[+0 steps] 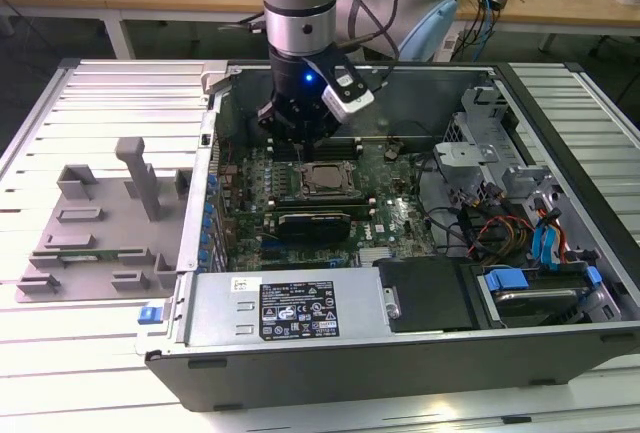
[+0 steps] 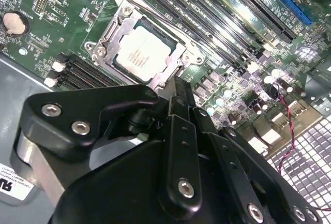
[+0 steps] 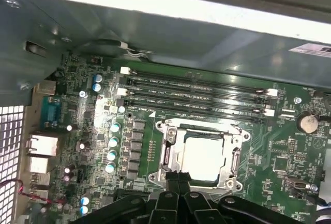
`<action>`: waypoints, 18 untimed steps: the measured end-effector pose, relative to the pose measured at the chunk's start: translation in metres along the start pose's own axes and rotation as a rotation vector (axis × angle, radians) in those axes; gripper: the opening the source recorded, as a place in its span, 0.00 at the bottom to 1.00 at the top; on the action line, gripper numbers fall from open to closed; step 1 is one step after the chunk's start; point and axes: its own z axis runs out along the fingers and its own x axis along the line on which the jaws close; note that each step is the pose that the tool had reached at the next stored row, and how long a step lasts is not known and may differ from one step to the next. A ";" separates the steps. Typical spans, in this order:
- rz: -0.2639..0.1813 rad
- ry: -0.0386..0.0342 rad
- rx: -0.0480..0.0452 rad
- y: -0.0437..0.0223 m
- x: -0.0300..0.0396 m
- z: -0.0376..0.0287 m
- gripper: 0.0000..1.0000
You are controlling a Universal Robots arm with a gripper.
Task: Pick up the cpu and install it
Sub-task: 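Close the cpu cover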
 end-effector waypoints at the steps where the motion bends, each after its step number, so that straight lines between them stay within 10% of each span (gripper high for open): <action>1: 0.000 0.0000 0.0001 -0.0003 -0.0018 0.0001 0.11; 9: 0.000 -0.0001 0.0000 -0.0044 -0.0321 0.0024 0.11; 18: 0.000 -0.0001 -0.0001 -0.0046 -0.0338 0.0025 0.11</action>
